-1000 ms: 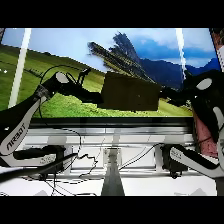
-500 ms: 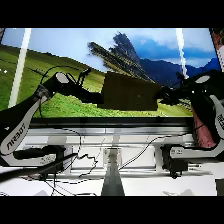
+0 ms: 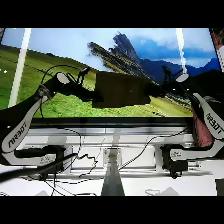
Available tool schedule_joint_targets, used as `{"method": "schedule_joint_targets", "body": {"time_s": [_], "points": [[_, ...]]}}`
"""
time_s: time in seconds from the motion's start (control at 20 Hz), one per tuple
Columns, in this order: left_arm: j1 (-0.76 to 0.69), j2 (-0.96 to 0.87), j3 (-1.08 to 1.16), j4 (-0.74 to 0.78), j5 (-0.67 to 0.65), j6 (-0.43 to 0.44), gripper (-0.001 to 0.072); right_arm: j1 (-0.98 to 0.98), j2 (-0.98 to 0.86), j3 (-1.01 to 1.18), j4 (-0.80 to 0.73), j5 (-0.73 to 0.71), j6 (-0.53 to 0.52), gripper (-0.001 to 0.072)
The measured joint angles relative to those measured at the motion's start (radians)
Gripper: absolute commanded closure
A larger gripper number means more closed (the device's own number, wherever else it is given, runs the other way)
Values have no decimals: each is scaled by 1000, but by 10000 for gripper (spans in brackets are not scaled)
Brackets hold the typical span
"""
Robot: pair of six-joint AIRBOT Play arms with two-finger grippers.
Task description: Fold the clothes and pants, and hang the long-sleeved shirts on hangers.
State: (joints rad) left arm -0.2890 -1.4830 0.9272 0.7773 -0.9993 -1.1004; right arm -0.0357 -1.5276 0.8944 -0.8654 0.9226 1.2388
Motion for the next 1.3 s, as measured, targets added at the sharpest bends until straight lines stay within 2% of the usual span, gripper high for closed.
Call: {"method": "schedule_joint_targets", "body": {"time_s": [0.3,0.5,0.6,0.7,0.95,1.25,1.3], "points": [[14,-35,33,1,15,3,19,52,41,98,5,-19,-3,672],[40,9,131,1,20,11,19,8,163,203,-44,-18,2,672],[46,55,181,1,19,13,20,-45,245,251,-102,-18,35,672],[49,117,219,1,14,16,20,-121,333,290,-190,-20,103,672],[53,305,256,8,16,16,19,-401,546,332,-438,10,347,673],[55,445,263,70,18,16,19,-800,731,338,-755,304,706,669],[55,454,264,75,18,16,20,-862,745,338,-791,337,741,609]]}}
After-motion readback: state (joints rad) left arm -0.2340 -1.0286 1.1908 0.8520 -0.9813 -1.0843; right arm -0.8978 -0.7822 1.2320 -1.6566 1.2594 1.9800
